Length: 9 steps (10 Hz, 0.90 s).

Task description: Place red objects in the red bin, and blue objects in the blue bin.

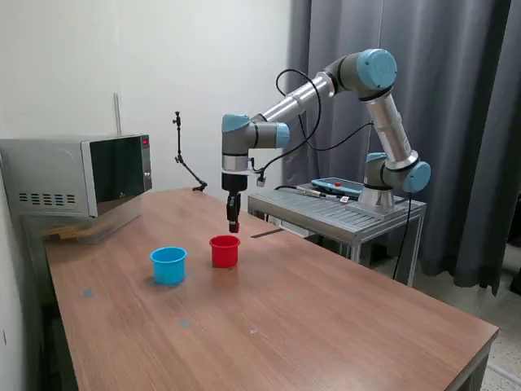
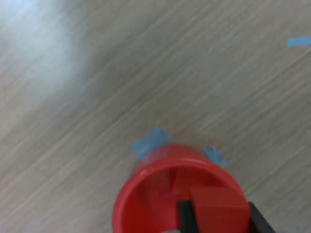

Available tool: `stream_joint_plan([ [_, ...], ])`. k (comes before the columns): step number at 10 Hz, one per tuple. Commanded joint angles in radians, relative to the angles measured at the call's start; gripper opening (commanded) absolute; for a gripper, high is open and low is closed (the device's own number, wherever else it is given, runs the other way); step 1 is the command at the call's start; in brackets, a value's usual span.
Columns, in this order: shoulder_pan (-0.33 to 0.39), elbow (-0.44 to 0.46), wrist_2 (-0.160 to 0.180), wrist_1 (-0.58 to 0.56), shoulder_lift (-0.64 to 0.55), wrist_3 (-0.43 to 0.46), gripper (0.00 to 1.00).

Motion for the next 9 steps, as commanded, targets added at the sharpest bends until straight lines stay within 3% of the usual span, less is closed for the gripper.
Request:
stream_joint_plan([
  [1, -0.001, -0.039, 0.000, 0.000, 0.037, 0.000, 0.00],
  [9, -0.002, -0.025, -0.003, -0.002, 0.039, 0.000, 0.00],
])
